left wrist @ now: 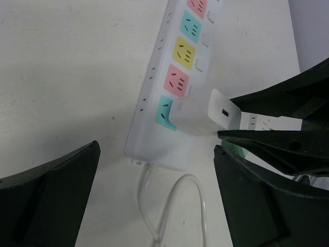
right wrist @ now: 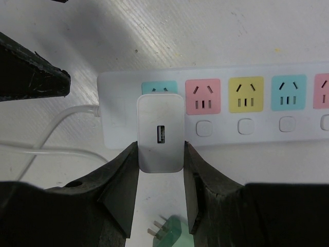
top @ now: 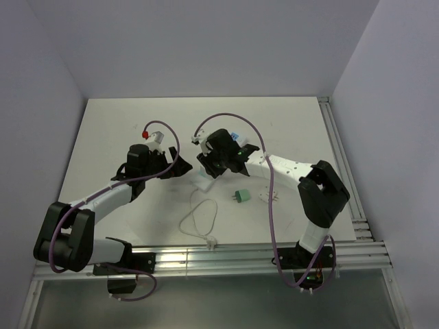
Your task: Insert the plug
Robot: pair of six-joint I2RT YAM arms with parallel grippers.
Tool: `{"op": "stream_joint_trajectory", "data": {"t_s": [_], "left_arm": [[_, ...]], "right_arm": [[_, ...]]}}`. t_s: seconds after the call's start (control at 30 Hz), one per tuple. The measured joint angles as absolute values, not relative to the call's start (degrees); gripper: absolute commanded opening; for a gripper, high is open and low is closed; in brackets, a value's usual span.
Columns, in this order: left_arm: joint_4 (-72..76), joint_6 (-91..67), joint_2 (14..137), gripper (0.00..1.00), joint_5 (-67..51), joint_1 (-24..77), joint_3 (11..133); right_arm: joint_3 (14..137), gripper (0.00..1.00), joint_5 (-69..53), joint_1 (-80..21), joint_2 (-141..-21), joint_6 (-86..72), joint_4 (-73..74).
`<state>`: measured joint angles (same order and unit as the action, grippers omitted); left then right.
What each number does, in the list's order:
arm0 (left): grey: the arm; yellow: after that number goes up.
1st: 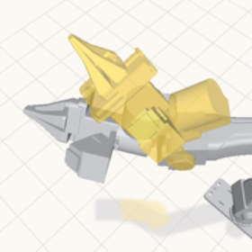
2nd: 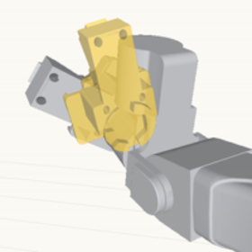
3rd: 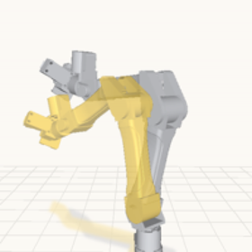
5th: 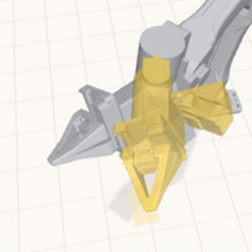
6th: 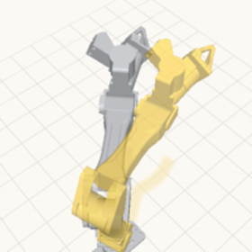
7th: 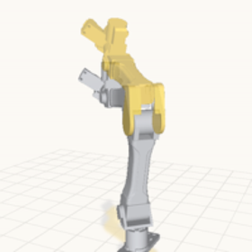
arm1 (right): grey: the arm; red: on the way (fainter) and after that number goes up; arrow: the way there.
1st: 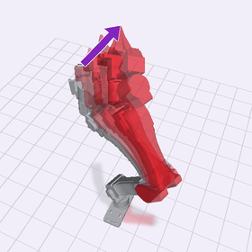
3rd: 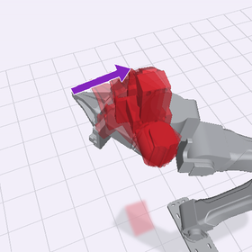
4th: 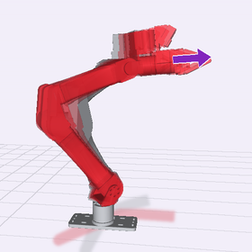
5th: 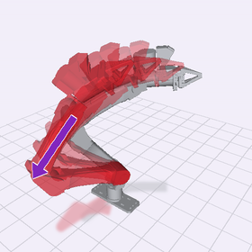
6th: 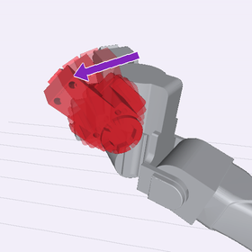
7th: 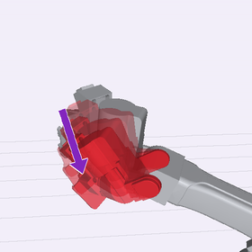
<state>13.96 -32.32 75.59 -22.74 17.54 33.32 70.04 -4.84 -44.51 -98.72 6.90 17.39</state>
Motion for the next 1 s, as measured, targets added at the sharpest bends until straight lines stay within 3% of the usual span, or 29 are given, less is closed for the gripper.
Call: {"op": "stream_joint_trajectory", "data": {"t_s": [1.0], "left_arm": [[13.1, -34.1, 79.9, 1.00, -22.1, 16.9, 37.4]], "right_arm": [[73.3, 0.00, -1.3, -46.7, -102.2, 6.3, 19.5]]}}
